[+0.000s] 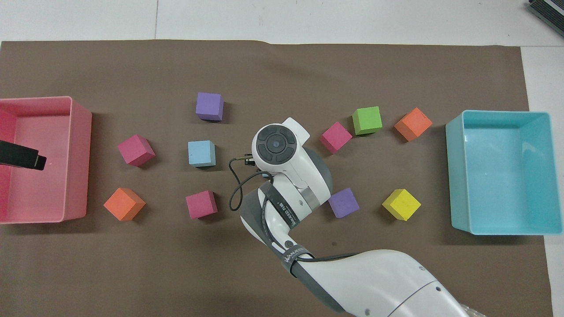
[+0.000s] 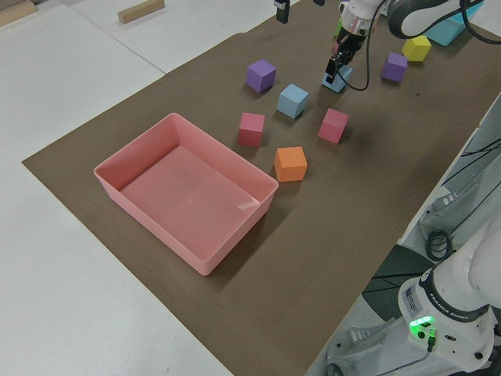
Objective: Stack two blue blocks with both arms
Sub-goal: 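Lower the light-blue cube at the table center and open the right gripper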
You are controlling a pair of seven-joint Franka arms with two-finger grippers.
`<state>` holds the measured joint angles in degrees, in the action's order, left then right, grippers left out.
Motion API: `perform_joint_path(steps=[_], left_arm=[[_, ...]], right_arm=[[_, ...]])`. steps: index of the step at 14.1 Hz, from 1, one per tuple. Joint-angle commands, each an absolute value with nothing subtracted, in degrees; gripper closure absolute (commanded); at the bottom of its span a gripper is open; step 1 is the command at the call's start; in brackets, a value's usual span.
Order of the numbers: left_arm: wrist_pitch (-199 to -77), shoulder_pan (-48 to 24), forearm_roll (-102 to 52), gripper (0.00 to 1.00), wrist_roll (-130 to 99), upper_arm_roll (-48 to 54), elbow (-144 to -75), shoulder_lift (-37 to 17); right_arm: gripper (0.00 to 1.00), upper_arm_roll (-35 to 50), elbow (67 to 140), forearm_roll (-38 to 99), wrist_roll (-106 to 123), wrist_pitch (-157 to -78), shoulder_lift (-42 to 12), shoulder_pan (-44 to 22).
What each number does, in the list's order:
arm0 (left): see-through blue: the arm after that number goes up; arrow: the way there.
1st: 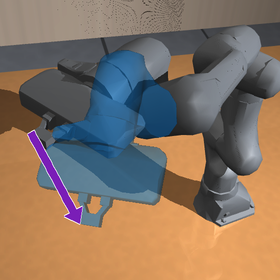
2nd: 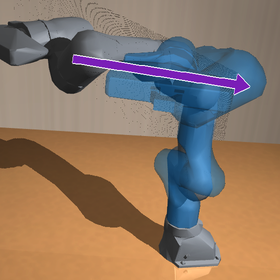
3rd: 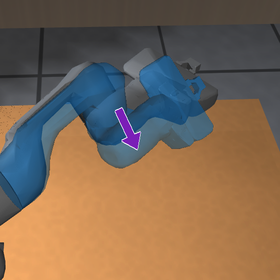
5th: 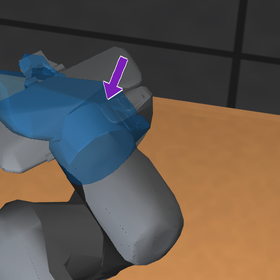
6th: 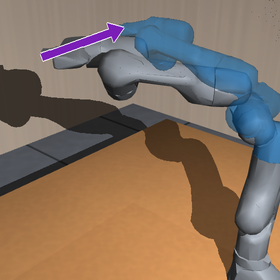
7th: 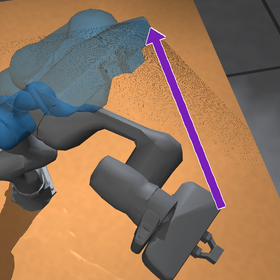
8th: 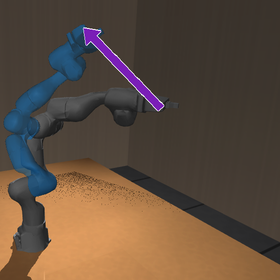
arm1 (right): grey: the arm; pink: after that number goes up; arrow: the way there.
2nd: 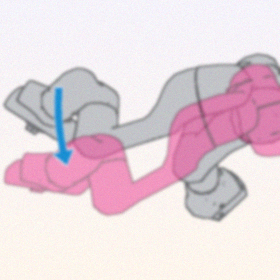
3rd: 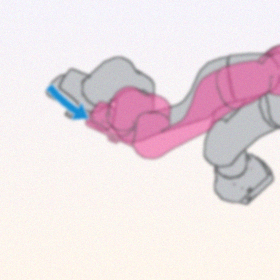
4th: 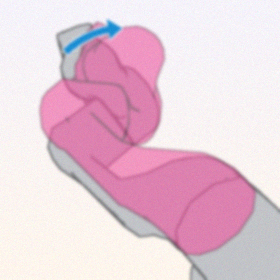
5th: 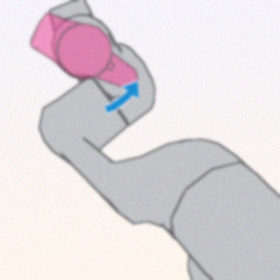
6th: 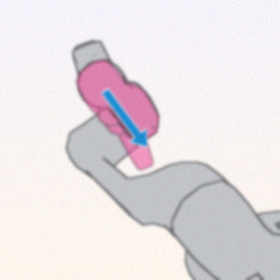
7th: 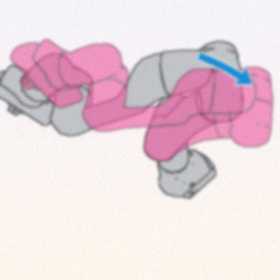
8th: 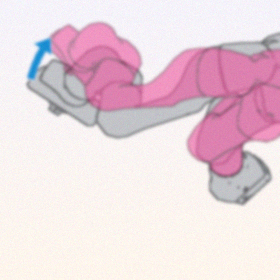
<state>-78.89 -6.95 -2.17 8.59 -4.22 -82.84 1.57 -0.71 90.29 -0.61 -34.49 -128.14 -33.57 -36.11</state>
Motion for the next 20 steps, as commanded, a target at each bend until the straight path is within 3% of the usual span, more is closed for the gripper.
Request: perform_joint_path(steps=[1, 10, 15, 20], left_arm=[[-78.8, -7.6, -2.7, 0.00, 8.1, -4.7, -84.8, 3.3], [-83.9, -9.1, -2.6, 0.00, 8.1, -4.7, -84.8, 2.7], [-88.9, -12.2, -2.6, 0.00, 4.7, -4.7, -87.9, 2.1], [-94.2, -16.4, -2.5, 0.00, 1.0, -4.7, -91.4, -0.3]], right_arm=[[0.00, -0.8, 90.3, -3.1, -33.8, -129.3, -33.7, -36.2], [0.00, -1.8, 90.8, -7.5, -33.9, -122.0, -25.8, -35.2], [0.00, -1.5, 92.5, -7.7, -28.4, -114.5, -16.8, -29.8], [0.00, -1.4, 92.4, -6.9, -22.2, -106.6, -11.4, -24.0]])
